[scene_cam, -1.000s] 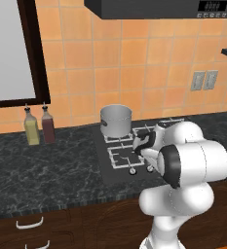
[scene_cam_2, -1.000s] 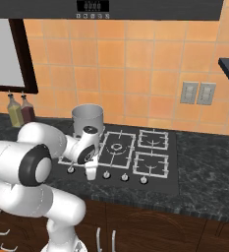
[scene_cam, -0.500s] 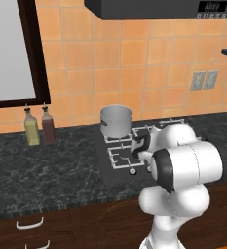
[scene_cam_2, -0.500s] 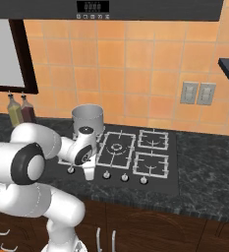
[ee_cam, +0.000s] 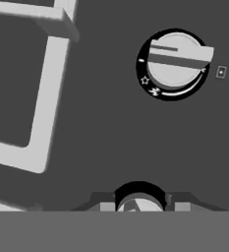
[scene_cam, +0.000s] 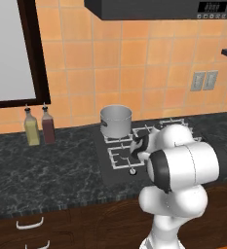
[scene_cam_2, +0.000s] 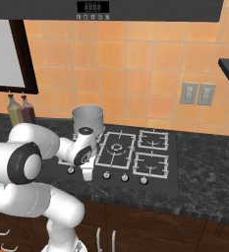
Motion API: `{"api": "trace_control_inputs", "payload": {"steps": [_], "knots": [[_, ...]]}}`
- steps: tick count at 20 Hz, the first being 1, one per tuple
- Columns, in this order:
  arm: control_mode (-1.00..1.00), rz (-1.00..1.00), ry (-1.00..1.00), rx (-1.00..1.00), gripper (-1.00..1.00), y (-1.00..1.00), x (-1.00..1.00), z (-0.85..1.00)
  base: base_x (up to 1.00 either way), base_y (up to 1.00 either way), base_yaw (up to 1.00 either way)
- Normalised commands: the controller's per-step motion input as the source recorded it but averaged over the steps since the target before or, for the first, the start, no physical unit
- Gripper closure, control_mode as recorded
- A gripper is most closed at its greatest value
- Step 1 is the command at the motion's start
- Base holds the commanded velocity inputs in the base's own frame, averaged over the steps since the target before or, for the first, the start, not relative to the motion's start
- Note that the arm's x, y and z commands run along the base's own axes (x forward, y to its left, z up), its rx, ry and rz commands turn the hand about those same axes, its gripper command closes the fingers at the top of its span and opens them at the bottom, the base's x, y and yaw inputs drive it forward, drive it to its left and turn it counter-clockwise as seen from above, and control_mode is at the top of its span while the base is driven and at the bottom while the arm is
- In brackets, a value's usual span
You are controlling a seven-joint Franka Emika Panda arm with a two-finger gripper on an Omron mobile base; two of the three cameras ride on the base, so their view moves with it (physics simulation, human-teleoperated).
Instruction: Turn off the rear left burner of the stove.
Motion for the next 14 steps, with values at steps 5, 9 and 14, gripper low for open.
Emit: {"api": "trace_control_inputs", "payload": {"steps": [5,9,14], "knots": [[-1.0,-0.73,0.12,0.17,1.0,0.0,0.0,-0.28,0.0,0.0,0.0],[-1.0,-0.76,0.15,0.14,1.0,0.0,0.0,-0.25,0.0,0.0,0.0],[-1.0,-0.76,0.14,0.11,1.0,0.01,0.0,-0.27,0.0,0.0,0.0]]}}
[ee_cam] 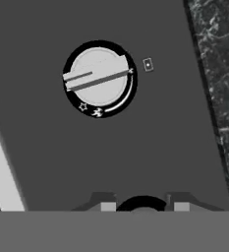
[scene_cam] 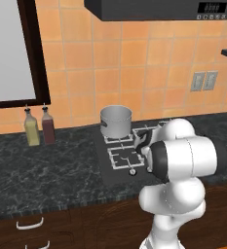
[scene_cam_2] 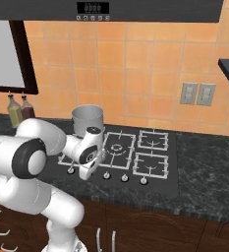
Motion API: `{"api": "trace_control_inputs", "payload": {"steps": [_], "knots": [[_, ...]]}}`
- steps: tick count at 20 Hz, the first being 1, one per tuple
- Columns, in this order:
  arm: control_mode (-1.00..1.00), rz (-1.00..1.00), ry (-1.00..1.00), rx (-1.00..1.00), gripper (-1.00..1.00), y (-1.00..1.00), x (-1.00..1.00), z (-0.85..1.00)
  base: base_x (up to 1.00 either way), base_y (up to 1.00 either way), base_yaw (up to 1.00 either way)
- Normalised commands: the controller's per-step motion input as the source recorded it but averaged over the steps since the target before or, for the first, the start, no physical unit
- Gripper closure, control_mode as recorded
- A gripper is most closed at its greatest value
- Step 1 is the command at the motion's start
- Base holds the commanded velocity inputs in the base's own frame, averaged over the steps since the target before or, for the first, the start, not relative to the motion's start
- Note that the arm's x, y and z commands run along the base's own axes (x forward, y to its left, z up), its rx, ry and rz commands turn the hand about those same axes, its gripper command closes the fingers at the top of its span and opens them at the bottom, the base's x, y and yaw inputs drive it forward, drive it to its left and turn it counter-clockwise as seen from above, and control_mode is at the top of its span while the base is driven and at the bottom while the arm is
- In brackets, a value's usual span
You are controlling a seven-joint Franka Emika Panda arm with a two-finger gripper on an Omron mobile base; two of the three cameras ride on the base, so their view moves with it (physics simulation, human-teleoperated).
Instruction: Turn off the rear left burner of the stove.
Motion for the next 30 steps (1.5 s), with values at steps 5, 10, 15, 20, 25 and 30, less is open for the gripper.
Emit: {"api": "trace_control_inputs", "payload": {"steps": [5,10,15,20,25,30], "knots": [[-1.0,-0.41,0.01,0.0,1.0,0.04,0.0,-0.21,0.0,0.0,0.0],[-1.0,-0.23,0.0,0.0,1.0,0.2,0.0,-0.13,0.0,0.0,0.0],[-1.0,-0.4,0.07,0.0,1.0,0.43,0.0,-0.02,0.0,0.0,0.0],[-1.0,-0.47,0.07,0.0,1.0,0.51,0.0,0.0,0.0,0.0,0.0],[-1.0,-0.34,0.03,0.01,1.0,0.16,0.0,0.0,0.0,0.0,0.0],[-1.0,-0.17,0.1,0.02,1.0,0.07,0.09,0.02,0.0,0.0,0.0]]}}
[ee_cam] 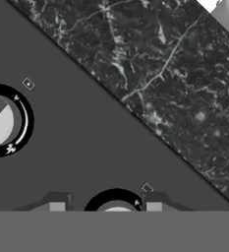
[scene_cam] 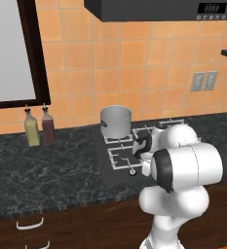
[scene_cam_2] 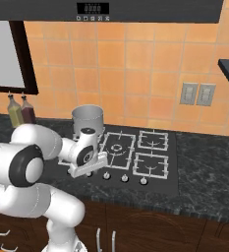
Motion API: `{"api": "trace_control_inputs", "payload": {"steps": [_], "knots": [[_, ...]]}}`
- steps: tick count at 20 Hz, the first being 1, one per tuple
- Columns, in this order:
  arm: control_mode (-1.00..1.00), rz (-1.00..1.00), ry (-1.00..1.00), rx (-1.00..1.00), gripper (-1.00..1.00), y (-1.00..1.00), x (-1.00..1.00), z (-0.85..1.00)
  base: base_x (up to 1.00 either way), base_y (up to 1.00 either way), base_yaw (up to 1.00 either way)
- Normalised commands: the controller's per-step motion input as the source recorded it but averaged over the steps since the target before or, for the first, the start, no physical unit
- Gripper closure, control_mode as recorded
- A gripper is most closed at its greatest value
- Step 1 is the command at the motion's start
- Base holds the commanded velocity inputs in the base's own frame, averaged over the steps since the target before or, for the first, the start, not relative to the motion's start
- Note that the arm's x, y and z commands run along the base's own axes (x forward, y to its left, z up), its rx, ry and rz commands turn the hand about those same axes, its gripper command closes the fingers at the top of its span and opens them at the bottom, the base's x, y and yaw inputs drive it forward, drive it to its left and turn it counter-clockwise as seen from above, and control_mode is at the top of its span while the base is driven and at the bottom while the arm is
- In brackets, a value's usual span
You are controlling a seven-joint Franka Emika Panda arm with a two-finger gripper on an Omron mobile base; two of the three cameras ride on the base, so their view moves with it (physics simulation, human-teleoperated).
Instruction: Turn off the rear left burner of the stove.
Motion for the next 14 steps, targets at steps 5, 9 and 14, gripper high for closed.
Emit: {"api": "trace_control_inputs", "payload": {"steps": [5,9,14], "knots": [[-1.0,-0.19,0.06,-0.01,1.0,0.36,-0.03,0.12,0.0,0.0,0.0],[-1.0,-0.27,-0.05,0.0,1.0,0.35,0.0,0.01,0.0,0.0,0.0],[-1.0,-0.28,0.0,0.0,1.0,0.5,0.01,0.25,0.0,0.0,0.0]]}}
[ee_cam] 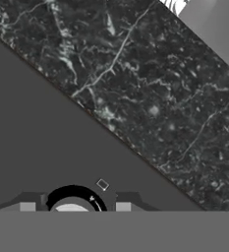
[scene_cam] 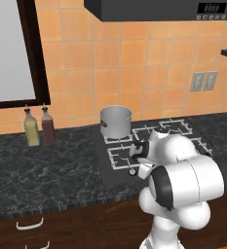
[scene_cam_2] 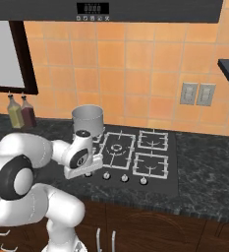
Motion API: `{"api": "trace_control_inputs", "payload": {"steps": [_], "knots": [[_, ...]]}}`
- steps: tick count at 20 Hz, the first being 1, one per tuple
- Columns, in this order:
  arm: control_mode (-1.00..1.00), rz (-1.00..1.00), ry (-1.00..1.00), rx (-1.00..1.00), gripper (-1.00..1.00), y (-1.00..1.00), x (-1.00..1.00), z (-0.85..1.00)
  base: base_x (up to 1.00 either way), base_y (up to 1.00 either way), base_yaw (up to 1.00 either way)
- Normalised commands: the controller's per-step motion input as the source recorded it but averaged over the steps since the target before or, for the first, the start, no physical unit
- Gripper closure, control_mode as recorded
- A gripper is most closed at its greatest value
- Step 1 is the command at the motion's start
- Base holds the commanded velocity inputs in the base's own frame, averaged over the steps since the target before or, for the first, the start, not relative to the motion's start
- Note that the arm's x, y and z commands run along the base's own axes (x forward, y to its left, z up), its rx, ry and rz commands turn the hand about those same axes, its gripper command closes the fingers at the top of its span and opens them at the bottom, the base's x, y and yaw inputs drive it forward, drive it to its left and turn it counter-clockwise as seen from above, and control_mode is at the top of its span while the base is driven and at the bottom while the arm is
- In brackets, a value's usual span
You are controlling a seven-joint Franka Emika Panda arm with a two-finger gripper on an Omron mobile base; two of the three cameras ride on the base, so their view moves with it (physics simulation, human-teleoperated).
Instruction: Turn off the rear left burner of the stove.
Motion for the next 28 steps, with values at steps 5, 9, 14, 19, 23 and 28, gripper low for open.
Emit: {"api": "trace_control_inputs", "payload": {"steps": [5,9,14,19,23,28], "knots": [[-1.0,-0.34,0.09,0.0,1.0,0.61,0.17,0.27,0.0,0.0,0.0],[-1.0,-0.34,0.31,0.0,1.0,0.29,0.13,0.31,0.0,0.0,0.0],[-1.0,-0.44,0.14,0.0,1.0,0.38,0.03,0.0,0.0,0.0,0.0],[-1.0,-0.32,0.0,-0.06,1.0,0.17,0.05,-0.15,0.0,0.0,0.0],[-1.0,-0.18,0.0,-0.07,1.0,0.05,0.1,-0.09,0.0,0.0,0.0],[-1.0,-0.17,0.0,-0.06,1.0,0.23,0.08,-0.1,0.0,0.0,0.0]]}}
